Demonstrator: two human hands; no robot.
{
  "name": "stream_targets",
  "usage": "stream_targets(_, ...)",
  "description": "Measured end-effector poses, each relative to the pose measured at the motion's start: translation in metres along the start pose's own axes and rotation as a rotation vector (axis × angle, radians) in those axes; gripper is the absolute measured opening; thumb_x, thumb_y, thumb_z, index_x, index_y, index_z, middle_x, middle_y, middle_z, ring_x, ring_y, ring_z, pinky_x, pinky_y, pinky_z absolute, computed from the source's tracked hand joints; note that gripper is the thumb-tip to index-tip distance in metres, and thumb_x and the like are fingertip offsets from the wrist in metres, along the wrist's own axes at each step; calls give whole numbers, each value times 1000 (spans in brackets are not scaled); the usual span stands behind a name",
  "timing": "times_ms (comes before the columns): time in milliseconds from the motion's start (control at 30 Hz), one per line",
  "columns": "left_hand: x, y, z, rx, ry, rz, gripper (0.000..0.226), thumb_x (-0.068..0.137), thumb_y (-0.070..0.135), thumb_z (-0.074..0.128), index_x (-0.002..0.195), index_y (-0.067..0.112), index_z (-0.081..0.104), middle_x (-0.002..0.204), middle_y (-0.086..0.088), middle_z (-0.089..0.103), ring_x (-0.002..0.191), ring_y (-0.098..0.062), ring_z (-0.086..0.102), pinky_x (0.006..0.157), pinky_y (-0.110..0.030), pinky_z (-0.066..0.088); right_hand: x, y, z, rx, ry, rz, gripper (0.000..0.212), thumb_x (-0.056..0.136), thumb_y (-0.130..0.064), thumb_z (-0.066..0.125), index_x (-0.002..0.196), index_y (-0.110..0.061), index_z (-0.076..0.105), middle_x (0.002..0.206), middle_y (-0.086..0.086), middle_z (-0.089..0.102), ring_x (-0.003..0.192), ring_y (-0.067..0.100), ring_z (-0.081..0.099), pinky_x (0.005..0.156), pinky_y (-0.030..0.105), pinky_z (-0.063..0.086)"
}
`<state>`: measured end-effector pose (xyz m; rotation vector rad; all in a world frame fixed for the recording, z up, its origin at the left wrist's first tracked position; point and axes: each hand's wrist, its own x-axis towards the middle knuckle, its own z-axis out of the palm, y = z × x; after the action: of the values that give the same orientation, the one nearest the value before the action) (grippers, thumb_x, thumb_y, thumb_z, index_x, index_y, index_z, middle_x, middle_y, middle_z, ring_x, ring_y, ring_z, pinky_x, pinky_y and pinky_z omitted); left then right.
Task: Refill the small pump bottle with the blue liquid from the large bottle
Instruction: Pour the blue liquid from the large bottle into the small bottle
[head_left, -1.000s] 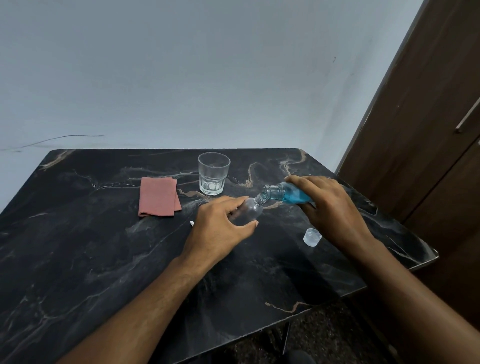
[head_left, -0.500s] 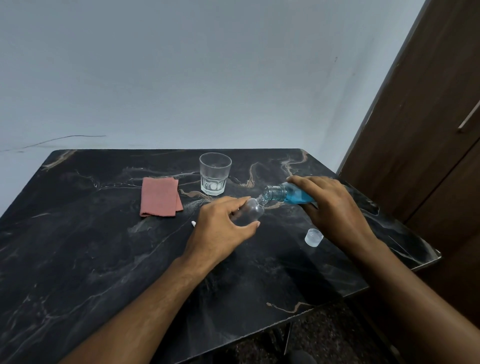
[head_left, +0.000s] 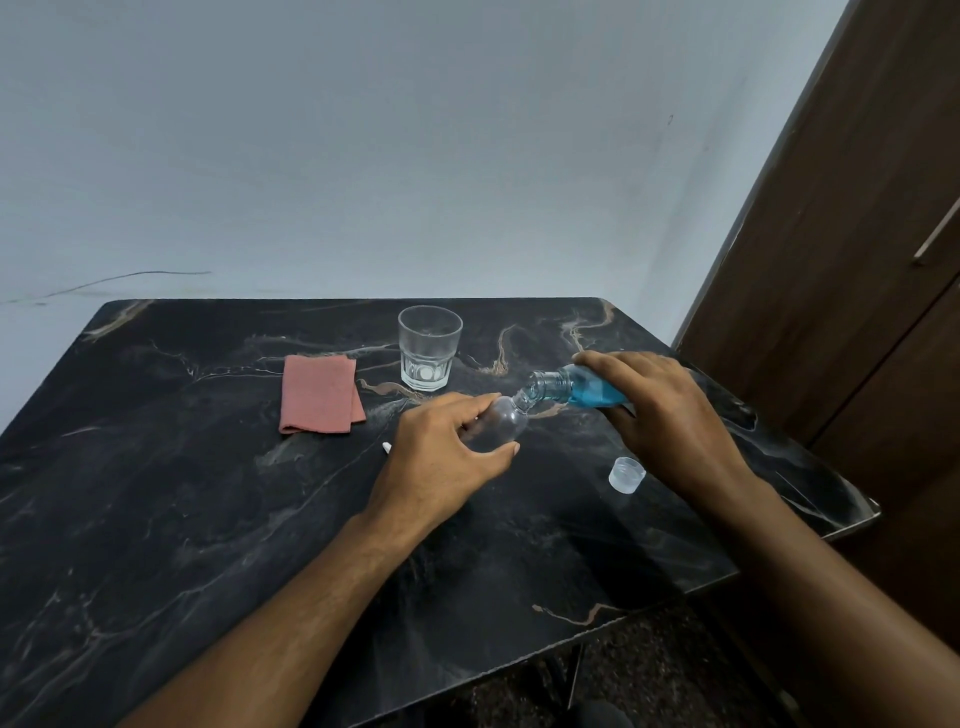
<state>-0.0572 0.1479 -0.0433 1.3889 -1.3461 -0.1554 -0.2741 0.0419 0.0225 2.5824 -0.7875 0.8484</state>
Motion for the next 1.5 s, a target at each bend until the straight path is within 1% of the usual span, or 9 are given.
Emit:
stream_targets(200, 0, 1, 0, 8, 1, 0, 53, 70, 31, 91, 120, 29, 74, 94, 12, 75, 86, -7, 70, 78, -24, 57, -1, 0, 0, 9, 12, 4, 55, 82, -13, 81, 134, -15, 63, 119, 6, 71, 104, 28, 65, 91, 42, 49)
stream_targets(400, 0, 0, 0, 3, -6, -4, 53, 70, 30, 91, 120, 28, 75, 95, 9, 76, 87, -10, 71, 78, -31, 59, 0, 1, 0, 1, 16, -2, 54, 82, -13, 81, 133, -15, 63, 119, 6, 71, 104, 28, 65, 90, 41, 49)
stream_targets(533, 0, 0, 0, 4, -4, -5, 52, 70, 30, 91, 119, 27, 75, 94, 9, 75, 86, -10, 70, 78, -32, 59, 0, 2, 1, -2, 23, -8, 54, 82, -12, 81, 133, -16, 63, 118, 5, 71, 103, 28, 65, 89, 39, 48)
stream_targets(1033, 0, -2, 0, 13, -7, 5, 52, 69, 31, 91, 119, 30, 75, 95, 11, 75, 86, -8, 70, 76, -30, 59, 0, 1, -4, -9, 13, -22, 55, 80, -9, 83, 132, -12, 64, 118, 9, 72, 103, 30, 67, 89, 42, 50)
stream_targets(1167, 0, -2, 1, 4, -5, -4, 51, 70, 31, 91, 118, 30, 75, 96, 13, 75, 88, -6, 70, 79, -30, 59, 1, 1, -4, -1, 9, -24, 54, 81, -9, 82, 132, -12, 65, 118, 8, 72, 103, 31, 67, 89, 44, 51)
stream_targets(1500, 0, -4, 1, 3, -5, -7, 51, 69, 31, 91, 118, 31, 75, 95, 15, 74, 88, -5, 69, 77, -26, 58, 2, 0, -6, -11, 14, -33, 54, 81, -9, 83, 132, -11, 65, 116, 9, 72, 102, 31, 67, 88, 45, 52)
